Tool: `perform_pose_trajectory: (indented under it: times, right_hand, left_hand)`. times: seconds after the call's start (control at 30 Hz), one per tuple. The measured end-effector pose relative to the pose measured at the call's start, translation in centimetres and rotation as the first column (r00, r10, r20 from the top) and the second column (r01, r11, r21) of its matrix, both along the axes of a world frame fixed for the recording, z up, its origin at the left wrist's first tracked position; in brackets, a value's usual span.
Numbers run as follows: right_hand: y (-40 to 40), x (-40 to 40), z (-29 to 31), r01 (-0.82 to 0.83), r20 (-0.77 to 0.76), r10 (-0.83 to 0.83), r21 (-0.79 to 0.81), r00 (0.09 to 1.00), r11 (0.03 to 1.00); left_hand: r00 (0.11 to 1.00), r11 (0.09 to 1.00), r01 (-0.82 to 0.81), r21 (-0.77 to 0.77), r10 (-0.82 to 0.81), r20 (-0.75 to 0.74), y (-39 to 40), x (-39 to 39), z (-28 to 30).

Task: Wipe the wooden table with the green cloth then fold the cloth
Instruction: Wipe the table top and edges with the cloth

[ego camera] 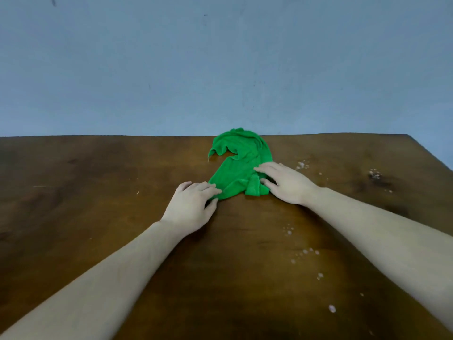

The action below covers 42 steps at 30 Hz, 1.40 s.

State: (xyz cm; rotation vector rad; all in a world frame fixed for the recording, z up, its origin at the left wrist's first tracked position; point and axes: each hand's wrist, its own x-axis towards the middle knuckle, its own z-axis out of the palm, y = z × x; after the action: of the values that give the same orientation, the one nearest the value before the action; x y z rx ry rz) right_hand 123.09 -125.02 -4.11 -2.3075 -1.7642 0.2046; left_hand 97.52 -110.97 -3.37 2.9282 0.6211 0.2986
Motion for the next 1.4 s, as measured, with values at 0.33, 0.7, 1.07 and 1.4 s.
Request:
perform_pose_trajectory:
  times: [0.33,0.7,1.07,1.4]
  right_hand:
    - [-9.2,1.0,2.1,-0.008,0.164,0.000,0.051,0.986,0.999]
    - [-0.2,-6.8,2.8,0.127,-0.062,-0.121,0.116,0.991,0.985]
    - [3.7,0.0,0.0,0.210,0.148,-0.180,-0.220,0.972,0.953]
    - [8.7,8.0,0.1,0.076,0.117,-0.050,-0.231,0.992,0.970]
  left_hand:
    - [0.946,0.940,0.324,-0.102,-0.323,0.025,-1.6,-6.4,2.5]
    - [0.971,0.972,0.029,-0.233,0.028,0.238,-1.3,-1.3,2.6]
    - [0.987,0.976,-0.159,-0.148,0.161,0.003,-2.2,3.8,-1.3]
    - [0.975,0.977,-0.204,-0.068,0.196,-0.108,-2.1,6.9,-2.0]
